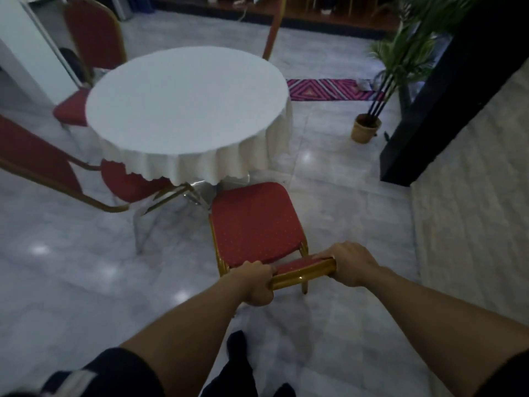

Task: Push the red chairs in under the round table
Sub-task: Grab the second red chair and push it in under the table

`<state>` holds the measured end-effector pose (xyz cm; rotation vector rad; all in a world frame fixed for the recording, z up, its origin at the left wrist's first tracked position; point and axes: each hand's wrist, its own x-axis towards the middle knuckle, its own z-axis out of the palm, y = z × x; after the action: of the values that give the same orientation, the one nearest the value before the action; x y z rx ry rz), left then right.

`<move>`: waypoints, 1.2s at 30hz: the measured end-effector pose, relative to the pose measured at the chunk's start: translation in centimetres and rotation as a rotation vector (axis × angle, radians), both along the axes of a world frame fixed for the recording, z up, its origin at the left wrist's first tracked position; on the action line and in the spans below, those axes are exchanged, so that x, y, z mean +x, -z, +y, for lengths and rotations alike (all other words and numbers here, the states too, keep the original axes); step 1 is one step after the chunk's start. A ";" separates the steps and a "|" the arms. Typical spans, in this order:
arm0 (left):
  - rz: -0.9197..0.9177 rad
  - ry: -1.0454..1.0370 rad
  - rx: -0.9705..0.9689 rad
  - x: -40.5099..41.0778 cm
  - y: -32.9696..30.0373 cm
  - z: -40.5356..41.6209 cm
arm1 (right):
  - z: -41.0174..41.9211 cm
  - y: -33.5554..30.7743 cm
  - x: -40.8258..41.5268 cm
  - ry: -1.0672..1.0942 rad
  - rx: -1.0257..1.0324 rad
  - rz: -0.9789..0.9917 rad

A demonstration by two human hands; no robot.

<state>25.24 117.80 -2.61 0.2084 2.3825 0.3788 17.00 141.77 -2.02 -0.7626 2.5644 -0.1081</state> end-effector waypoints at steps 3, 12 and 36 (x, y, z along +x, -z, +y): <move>0.005 -0.072 0.018 -0.8 0.3 -0.3 | -1.1 0.2 -1.7 -0.036 -0.047 0.028; -0.010 -0.180 0.058 -9.3 0.6 -2.7 | -5.6 0.0 -10.4 -0.106 0.111 0.069; -0.165 -0.260 0.150 -37.1 0.2 2.5 | -2.9 0.2 -42.7 -0.250 0.333 0.016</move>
<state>-11.83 120.34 -2.84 -0.0639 2.2229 0.6717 -25.70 138.83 -2.22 -0.9412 2.3892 0.3952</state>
